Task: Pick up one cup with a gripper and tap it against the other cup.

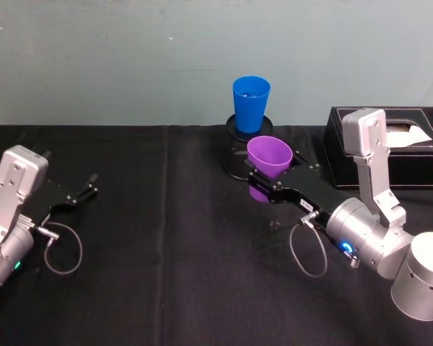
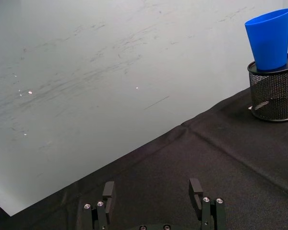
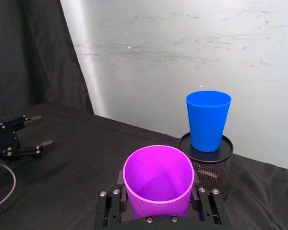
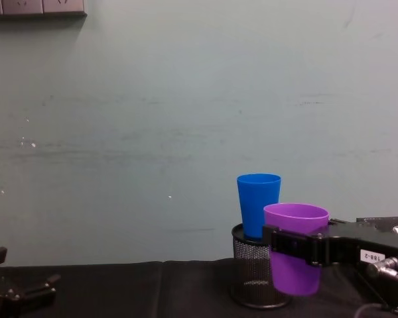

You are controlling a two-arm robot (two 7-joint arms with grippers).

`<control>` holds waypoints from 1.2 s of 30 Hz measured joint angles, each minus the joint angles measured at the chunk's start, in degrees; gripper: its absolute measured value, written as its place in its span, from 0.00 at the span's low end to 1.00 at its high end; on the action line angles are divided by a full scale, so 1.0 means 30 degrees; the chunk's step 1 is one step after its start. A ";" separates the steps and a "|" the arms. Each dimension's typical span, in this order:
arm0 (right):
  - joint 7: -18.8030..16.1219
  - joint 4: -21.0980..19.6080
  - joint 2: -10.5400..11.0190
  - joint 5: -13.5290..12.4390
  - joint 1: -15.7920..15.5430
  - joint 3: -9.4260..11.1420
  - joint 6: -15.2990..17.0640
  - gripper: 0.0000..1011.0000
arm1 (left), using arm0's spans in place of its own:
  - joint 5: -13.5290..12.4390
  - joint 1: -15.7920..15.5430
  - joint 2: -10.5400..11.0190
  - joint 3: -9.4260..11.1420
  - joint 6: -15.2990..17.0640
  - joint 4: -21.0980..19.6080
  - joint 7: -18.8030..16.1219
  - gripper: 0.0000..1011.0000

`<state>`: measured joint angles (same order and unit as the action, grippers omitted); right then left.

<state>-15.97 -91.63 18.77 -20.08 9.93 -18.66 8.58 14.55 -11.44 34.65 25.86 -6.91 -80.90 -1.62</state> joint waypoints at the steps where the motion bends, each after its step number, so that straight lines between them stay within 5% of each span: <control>1: 0.0000 0.0000 -0.0001 0.0000 0.0001 0.0000 -0.0001 0.72 | 0.0001 0.0002 0.0000 0.0000 0.0000 0.0000 0.0000 0.99; 36: 0.0014 0.0000 -0.0001 -0.0001 -0.0001 0.0000 0.0001 0.72 | 0.0001 0.0001 0.0000 0.0000 -0.0001 0.0000 0.0000 0.99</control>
<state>-15.93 -91.63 18.77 -20.08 9.93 -18.66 8.58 14.55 -11.43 34.65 25.86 -6.91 -80.90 -1.62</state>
